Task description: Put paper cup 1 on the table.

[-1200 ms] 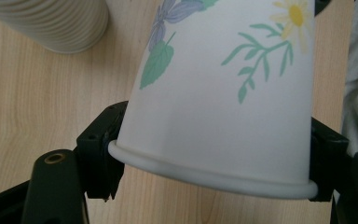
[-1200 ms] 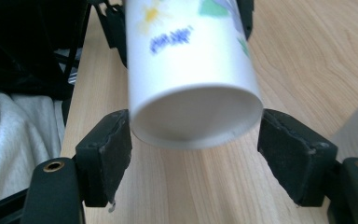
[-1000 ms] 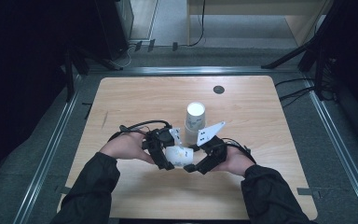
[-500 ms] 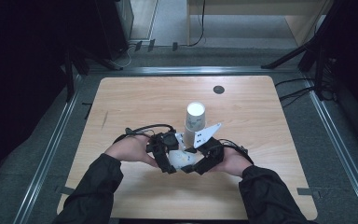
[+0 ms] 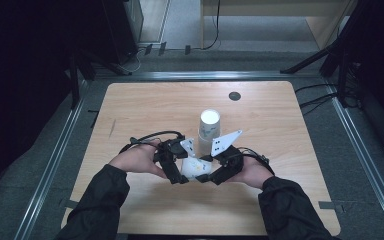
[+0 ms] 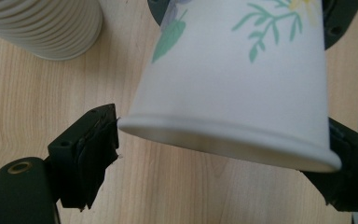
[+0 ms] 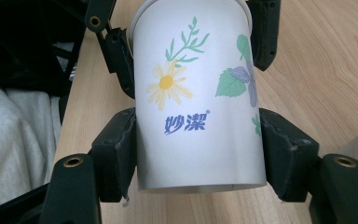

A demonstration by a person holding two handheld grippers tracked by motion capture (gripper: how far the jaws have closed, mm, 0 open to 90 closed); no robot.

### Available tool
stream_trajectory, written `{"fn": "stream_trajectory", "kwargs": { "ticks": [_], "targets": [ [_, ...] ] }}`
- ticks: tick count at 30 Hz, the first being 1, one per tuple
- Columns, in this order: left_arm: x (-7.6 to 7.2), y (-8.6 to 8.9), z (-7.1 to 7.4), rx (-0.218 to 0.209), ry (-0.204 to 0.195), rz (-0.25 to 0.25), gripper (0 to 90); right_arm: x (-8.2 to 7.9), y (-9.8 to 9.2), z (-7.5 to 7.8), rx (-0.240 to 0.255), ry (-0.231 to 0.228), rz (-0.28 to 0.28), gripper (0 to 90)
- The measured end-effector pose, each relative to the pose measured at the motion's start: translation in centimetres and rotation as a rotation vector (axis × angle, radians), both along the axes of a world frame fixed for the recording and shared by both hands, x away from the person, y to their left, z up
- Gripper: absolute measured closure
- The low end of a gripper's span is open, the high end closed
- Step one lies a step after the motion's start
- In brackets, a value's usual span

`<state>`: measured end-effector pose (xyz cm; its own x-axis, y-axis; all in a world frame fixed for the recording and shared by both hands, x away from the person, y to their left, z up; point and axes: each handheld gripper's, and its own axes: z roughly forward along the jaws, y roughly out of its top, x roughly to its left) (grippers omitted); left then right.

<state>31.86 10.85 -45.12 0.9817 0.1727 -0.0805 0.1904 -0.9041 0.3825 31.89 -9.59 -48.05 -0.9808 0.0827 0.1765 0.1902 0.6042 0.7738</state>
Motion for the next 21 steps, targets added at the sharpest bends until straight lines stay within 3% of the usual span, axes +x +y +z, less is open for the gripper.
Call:
{"fn": "stream_trajectory", "kwargs": {
  "ticks": [15,21],
  "targets": [
    [-0.5,2.6,0.4,-0.160,0.014,0.080,12.9,0.2,-1.5,1.2,0.070,0.014,-0.026,34.9],
    [-0.8,3.7,0.4,-0.225,0.049,0.132,13.1,0.3,-1.6,1.5,0.079,0.019,-0.021,34.9]
  ]
}}
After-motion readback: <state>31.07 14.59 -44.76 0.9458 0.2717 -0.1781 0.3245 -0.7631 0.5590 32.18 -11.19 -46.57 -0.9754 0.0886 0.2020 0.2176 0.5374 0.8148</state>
